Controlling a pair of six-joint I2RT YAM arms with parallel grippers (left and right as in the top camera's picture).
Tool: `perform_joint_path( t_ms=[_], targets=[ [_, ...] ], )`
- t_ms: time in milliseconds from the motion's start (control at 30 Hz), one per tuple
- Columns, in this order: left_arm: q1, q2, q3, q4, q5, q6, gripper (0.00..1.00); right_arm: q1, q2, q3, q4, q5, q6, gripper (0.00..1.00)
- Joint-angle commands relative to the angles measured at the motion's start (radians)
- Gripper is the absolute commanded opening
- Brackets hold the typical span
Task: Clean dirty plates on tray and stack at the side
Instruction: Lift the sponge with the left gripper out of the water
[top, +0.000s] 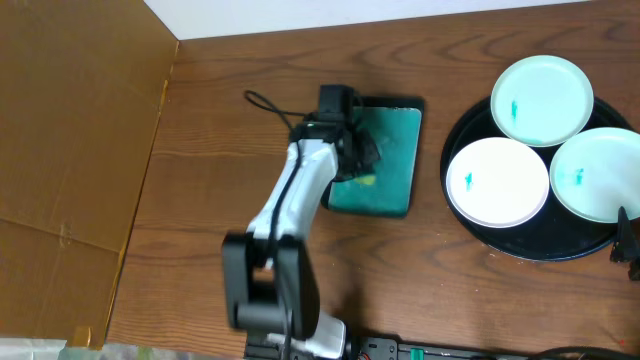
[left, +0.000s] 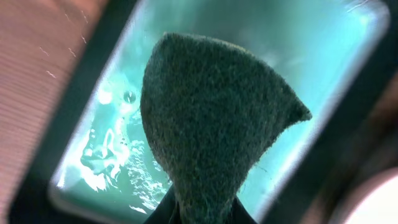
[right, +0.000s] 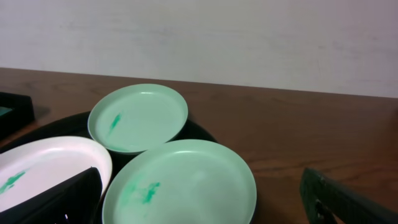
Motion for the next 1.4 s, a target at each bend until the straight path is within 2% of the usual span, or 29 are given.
perform_joint_path(
  t_ms=[0,100,233,333,467,600,767,933,1000,1133,1233,1367],
  targets=[
    [0.001,-0.185,0.077,-0.002,-0.005,0.016,0.07,0.010,-0.005,-0.002,-0.004,0.006,-0.015,0.99],
    [-0.001,-0.267,0.076,-0.004,-0.005,0.011,0.07,0.010,-0.005,-0.002,-0.004,0.006,-0.015,0.99],
    [-0.001,-0.273,0.056,-0.003,-0.006,0.011,0.07,0.010,-0.005,-0.002,-0.004,0.006,-0.015,0.99],
    [-0.002,-0.205,0.005,0.017,-0.006,0.011,0.07,0.010,-0.005,-0.002,-0.004,0.006,-0.015,0.99],
    [-0.015,-0.022,-0.080,0.139,-0.006,0.036,0.07,0.010,-0.005,-0.002,-0.004,0.006,-0.015,0.99],
    [-0.016,0.085,-0.027,0.097,-0.005,0.065,0.07,0.010,-0.005,-0.002,-0.004,0.006,-0.015,0.99],
    [-0.018,-0.013,0.062,0.006,-0.005,0.073,0.07,0.010,-0.005,-0.002,-0.004,0.006,-0.015,0.99],
    [-0.032,-0.146,0.060,0.000,-0.006,0.054,0.07,0.010,-0.004,-0.002,-0.004,0.006,-0.015,0.99],
    [-0.049,-0.142,0.046,0.013,-0.037,0.053,0.07,0.010,-0.004,-0.002,-0.004,0.006,-0.015,0.99],
    [-0.083,-0.027,-0.066,0.138,-0.139,0.036,0.07,0.010,-0.004,-0.002,-0.004,0.006,-0.015,0.99],
    [-0.085,0.025,-0.052,0.131,-0.166,0.072,0.07,0.010,-0.004,-0.002,-0.004,0.006,-0.015,0.99],
    [-0.085,-0.052,0.026,0.054,-0.167,0.098,0.07,0.010,-0.004,-0.002,-0.004,0.006,-0.015,0.99]
  ],
)
